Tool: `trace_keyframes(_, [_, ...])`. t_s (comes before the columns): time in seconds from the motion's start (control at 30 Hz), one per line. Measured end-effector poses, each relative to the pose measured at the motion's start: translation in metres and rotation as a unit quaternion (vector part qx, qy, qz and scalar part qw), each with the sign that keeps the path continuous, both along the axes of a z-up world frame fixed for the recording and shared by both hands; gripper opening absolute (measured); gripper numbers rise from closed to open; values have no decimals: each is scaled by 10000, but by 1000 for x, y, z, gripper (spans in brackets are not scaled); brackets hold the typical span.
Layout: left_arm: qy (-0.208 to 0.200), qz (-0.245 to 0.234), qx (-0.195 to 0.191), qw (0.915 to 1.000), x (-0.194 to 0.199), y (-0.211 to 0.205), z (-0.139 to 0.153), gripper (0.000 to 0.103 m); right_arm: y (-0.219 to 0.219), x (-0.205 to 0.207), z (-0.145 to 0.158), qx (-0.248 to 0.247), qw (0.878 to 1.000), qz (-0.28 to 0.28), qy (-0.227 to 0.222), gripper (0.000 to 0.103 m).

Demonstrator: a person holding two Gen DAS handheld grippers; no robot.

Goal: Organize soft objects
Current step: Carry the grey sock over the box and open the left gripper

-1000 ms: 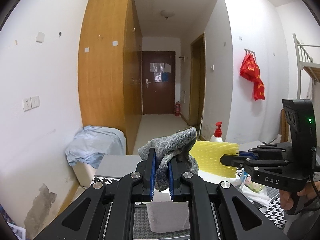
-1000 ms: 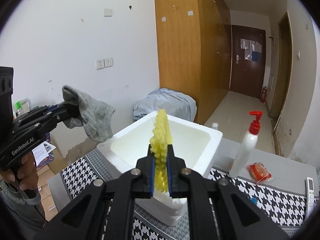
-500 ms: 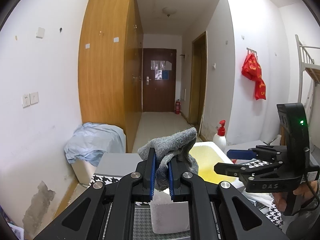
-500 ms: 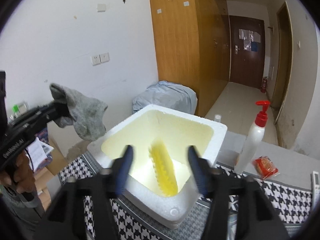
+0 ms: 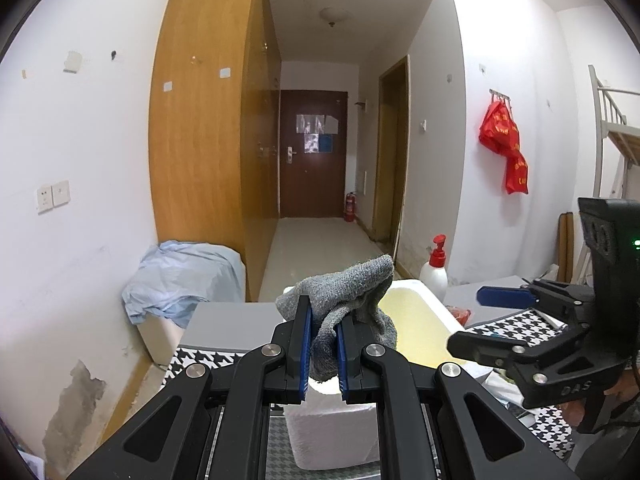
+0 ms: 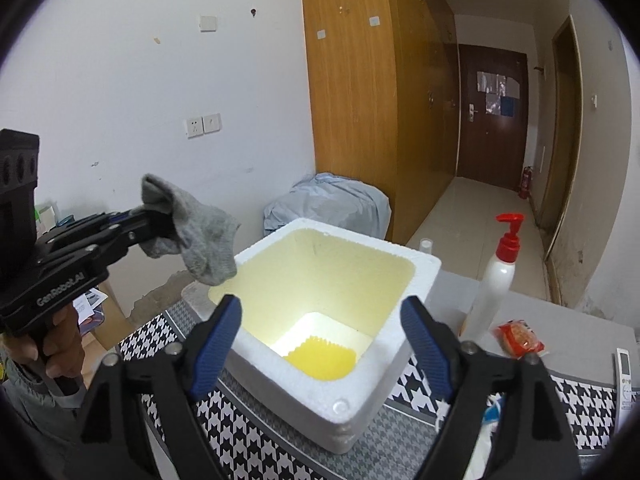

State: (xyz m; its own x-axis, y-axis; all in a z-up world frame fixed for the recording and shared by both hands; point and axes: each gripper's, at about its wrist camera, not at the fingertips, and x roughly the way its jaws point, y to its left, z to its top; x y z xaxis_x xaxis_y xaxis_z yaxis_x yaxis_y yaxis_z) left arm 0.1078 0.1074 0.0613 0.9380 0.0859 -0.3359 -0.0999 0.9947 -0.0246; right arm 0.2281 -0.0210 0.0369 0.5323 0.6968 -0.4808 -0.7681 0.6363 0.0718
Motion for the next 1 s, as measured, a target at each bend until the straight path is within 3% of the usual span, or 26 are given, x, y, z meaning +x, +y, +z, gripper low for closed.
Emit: trace_keyframes(1.0, [559,-537,-42,9970,62,-15,-11,12,-68,4,-8,89,9971,-754,-42,95])
